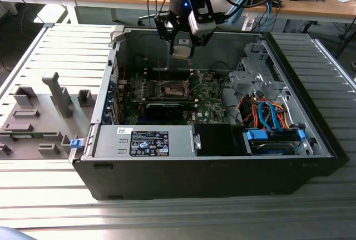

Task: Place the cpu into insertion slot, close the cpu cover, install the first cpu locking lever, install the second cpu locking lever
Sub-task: 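Place the cpu into insertion slot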

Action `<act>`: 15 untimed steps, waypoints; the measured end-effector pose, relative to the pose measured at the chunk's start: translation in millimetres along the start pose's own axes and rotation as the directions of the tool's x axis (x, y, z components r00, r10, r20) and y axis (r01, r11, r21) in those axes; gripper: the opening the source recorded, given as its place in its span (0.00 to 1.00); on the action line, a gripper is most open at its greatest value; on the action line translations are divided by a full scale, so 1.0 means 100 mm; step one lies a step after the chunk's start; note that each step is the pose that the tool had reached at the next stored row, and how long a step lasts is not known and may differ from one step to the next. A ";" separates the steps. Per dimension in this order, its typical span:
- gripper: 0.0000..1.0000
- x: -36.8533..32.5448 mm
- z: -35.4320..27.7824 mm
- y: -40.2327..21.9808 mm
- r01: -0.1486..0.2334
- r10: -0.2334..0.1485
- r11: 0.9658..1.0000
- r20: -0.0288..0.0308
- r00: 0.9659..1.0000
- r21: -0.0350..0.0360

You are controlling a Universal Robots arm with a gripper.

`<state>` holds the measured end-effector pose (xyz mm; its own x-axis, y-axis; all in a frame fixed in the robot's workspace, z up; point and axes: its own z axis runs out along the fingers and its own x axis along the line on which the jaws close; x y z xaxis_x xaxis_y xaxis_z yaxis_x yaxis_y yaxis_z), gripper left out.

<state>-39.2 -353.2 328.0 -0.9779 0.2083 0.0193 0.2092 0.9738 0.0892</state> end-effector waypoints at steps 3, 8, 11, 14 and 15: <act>0.54 0.000 0.001 0.000 -0.004 0.004 1.000 0.000 1.000 0.000; 0.54 0.000 0.003 0.000 -0.012 0.012 1.000 0.001 1.000 0.001; 0.54 0.000 0.004 0.000 -0.017 0.017 1.000 0.002 1.000 0.001; 0.54 0.000 0.005 0.000 -0.020 0.020 1.000 0.002 1.000 0.001; 0.54 0.000 0.005 0.000 -0.021 0.021 1.000 0.002 1.000 0.001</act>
<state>-39.2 -353.2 327.5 -0.9732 0.2291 0.0191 0.2299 0.9692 0.0882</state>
